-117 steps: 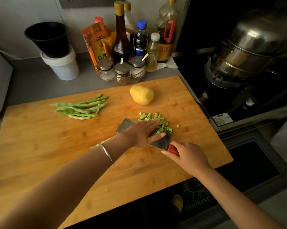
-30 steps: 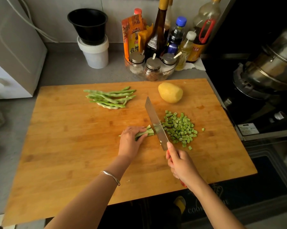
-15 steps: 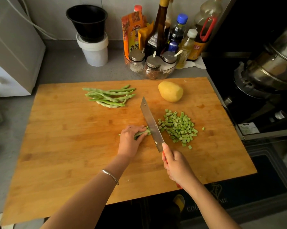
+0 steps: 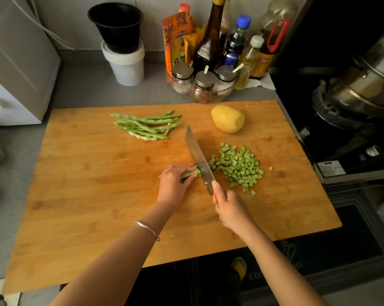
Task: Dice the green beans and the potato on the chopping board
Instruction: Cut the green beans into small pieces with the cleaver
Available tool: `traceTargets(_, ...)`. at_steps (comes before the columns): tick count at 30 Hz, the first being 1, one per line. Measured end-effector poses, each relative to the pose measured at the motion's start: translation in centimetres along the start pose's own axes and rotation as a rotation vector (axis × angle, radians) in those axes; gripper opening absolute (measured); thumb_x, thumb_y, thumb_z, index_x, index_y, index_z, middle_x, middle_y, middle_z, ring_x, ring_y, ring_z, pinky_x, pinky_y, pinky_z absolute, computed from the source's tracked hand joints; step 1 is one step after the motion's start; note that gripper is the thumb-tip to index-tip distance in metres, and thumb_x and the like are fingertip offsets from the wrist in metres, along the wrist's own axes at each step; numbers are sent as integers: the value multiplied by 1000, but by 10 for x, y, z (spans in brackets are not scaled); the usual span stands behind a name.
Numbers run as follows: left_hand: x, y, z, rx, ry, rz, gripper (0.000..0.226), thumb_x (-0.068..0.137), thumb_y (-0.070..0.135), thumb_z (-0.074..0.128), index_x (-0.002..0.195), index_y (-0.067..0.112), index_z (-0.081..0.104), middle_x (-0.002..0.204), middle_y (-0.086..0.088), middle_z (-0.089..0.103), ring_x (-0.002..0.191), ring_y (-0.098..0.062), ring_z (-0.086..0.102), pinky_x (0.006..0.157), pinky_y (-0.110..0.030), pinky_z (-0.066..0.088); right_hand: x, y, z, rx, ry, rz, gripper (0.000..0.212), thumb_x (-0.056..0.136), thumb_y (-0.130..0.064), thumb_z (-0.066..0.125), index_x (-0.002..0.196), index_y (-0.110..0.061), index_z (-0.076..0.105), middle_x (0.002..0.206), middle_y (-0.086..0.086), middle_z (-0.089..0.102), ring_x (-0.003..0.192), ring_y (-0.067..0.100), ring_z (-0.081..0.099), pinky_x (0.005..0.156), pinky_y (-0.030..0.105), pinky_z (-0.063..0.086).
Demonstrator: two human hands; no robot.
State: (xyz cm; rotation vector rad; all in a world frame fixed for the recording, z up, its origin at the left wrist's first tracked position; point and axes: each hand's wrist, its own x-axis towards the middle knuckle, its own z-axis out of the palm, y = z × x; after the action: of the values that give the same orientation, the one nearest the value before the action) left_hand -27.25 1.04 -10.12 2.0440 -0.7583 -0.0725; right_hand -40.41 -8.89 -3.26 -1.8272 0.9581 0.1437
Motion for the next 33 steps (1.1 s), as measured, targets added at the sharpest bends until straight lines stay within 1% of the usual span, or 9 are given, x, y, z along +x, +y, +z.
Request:
traceTargets(4,-1,1,-1,11,14,-12,17,78,21,77,93,14,73,101,4,72,97,-10,61,89,-30,46,-2,-4,5,-114,25,-55,56,99,-58,31,67,-16,49,55,-3,44,51,17,42,56,32,34)
traceTargets(8,-1,2,0,0,12,-8,17,77,20,77,93,15,73,101,4,72,96,-8,59,89,-31,47,-12,5,1,-106,46,-57,55,98,-56,31,66,-16,48,55,-2,44,53,17,42,58,34,35)
traceTargets(13,0,0,1,8,5,-21,18,77,21,77,94,16,73,101,4,72,98,-12,61,90,-34,47,1,-11,8,-179,73,-66,51,100,-57,29,70,-20,48,63,-2,48,60,18,47,58,30,36)
traceTargets(15,-1,2,1,10,0,-17,18,77,20,77,94,15,73,101,3,72,97,-13,61,89,-31,46,8,-11,8,-166,77,-57,51,99,-58,29,71,-20,49,64,-2,49,63,20,49,60,31,38)
traceTargets(19,0,3,-2,17,-10,-20,18,79,22,76,95,15,72,103,4,71,98,-12,60,90,-28,42,3,-2,4,-73,71,-47,55,98,-57,33,67,-16,51,55,-3,46,51,17,43,55,30,35)
traceTargets(22,0,3,-1,10,-7,-24,18,79,21,75,96,15,73,102,4,72,98,-12,60,89,-22,39,2,-4,6,-132,81,-45,53,99,-57,32,68,-17,50,58,-2,48,53,18,45,55,30,36)
traceTargets(27,-2,4,-1,19,-10,-16,19,79,20,75,96,14,73,101,2,72,97,-16,61,88,-30,45,12,-17,11,-224,80,-58,51,100,-58,29,72,-19,48,66,-1,51,62,21,49,57,30,36)
traceTargets(30,-2,2,-1,7,-3,-18,19,79,21,75,97,15,73,101,4,72,96,-12,60,89,-27,44,6,-7,6,-210,61,-61,51,100,-57,31,69,-19,48,60,-3,47,55,17,45,53,28,33)
traceTargets(33,-1,3,-2,1,0,-28,21,78,20,76,98,16,72,102,5,71,96,-4,55,89,-24,42,-1,5,-4,-78,52,-17,55,98,-58,35,66,-16,50,49,-7,43,44,14,40,49,27,31)
